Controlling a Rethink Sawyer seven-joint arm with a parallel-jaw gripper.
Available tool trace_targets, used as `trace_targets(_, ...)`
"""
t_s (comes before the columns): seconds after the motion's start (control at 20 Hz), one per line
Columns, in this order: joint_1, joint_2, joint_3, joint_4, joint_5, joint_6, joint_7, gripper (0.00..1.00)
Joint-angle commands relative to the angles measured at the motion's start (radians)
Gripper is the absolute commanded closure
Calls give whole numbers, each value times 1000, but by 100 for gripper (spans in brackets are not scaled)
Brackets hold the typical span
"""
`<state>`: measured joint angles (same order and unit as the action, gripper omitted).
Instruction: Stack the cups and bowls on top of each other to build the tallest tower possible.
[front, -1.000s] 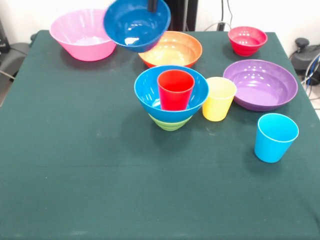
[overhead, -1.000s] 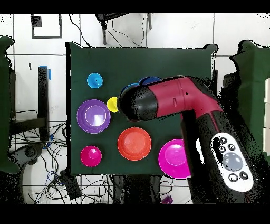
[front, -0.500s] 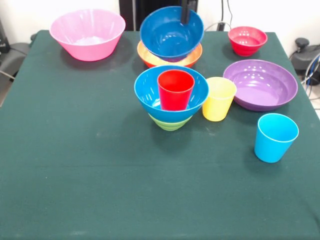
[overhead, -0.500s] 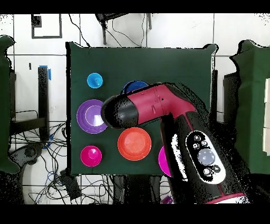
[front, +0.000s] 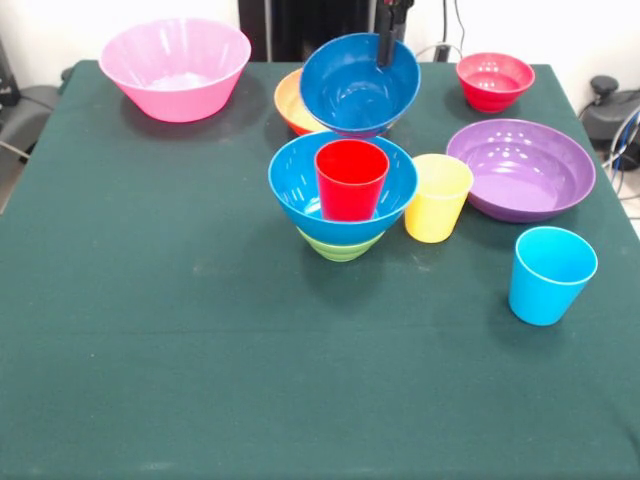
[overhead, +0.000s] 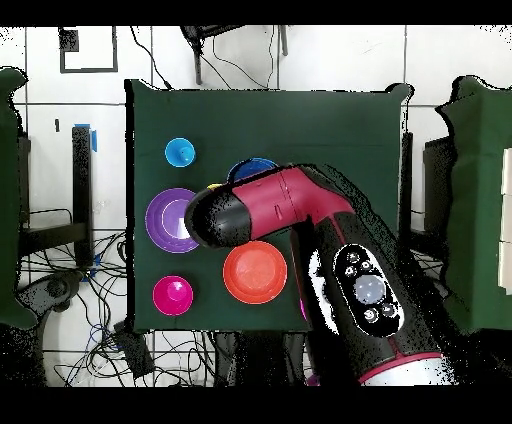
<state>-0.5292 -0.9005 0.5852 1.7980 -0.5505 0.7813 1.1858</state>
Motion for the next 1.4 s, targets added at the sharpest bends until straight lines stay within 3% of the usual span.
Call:
trace_targets(0.05, 30, 24, -84, 57, -53, -49, 152, 100)
trace_targets(0.45, 52, 10, -105, 56, -65, -77, 166, 100)
trace_targets(0.75, 68, 18, -124, 71, -84, -179, 195, 100)
trace_targets(1.05, 77, 5, -119, 105, -58, -299, 189, 100)
trace_targets(1.4, 118, -25, -161, 104, -58, -335, 196, 100)
